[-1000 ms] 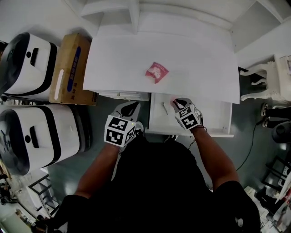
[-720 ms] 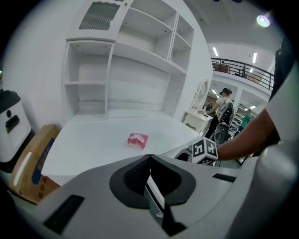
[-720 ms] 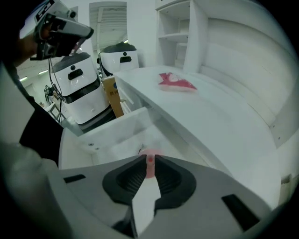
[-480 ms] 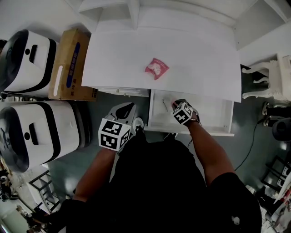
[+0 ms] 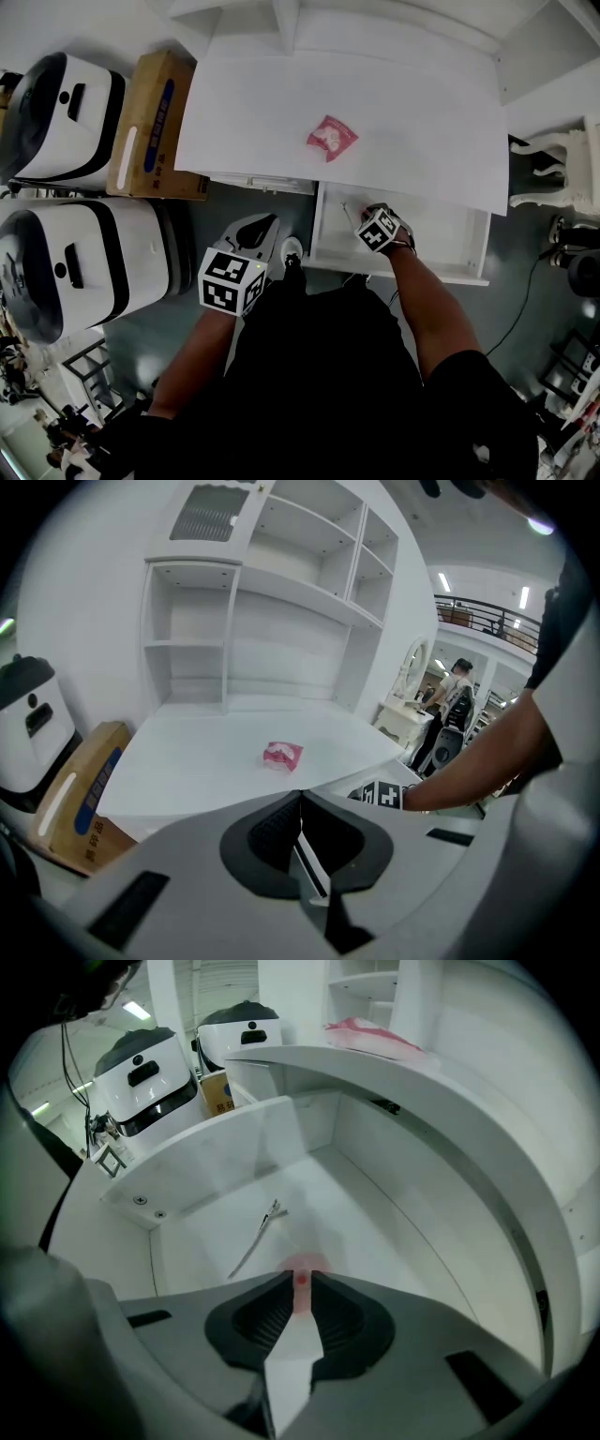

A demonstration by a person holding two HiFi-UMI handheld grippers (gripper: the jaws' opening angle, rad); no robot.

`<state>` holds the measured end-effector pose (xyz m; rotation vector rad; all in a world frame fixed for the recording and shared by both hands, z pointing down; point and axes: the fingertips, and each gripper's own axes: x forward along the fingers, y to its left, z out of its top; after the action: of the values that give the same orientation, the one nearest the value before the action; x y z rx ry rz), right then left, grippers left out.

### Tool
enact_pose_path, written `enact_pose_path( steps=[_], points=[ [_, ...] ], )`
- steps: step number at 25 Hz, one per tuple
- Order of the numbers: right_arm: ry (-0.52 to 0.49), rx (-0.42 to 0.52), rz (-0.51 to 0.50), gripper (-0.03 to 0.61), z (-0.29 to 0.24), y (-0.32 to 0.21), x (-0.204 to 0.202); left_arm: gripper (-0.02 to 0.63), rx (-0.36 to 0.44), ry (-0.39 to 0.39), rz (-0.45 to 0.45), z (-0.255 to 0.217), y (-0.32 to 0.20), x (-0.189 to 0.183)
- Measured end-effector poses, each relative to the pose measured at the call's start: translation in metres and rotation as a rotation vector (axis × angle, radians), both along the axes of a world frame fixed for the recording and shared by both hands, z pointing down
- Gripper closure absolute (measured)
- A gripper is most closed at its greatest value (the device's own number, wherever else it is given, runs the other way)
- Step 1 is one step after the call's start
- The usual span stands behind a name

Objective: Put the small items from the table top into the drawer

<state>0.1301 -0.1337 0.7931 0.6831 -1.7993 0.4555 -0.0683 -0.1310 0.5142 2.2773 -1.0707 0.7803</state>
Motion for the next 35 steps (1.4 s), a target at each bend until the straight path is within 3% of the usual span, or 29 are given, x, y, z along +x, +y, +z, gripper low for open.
enact_pose_path(
  steps=[10, 20, 26, 35],
  points=[
    [-0.023, -0.011, 0.042, 0.496, -0.007, 0.005, 0.0, 0.603, -0.004, 0.026, 0.015, 0.002, 0.0, 0.005],
    [-0.151, 0.134, 0.203, 0.495, -0.081, -0.001, 0.005, 0.603, 0.033, 0.068, 0.079, -0.005, -0.007, 0.021],
    [-0.315, 0.204, 0.395, 0.497, -0.149, -0.003, 0.008, 0.603, 0.05, 0.081, 0.122, -0.007, -0.01, 0.034],
    [-0.675, 0.247, 0.672, 0.51, -0.243, -0.001, 0.017, 0.603, 0.082, 0.105, 0.155, -0.017, -0.016, 0.043]
  ],
)
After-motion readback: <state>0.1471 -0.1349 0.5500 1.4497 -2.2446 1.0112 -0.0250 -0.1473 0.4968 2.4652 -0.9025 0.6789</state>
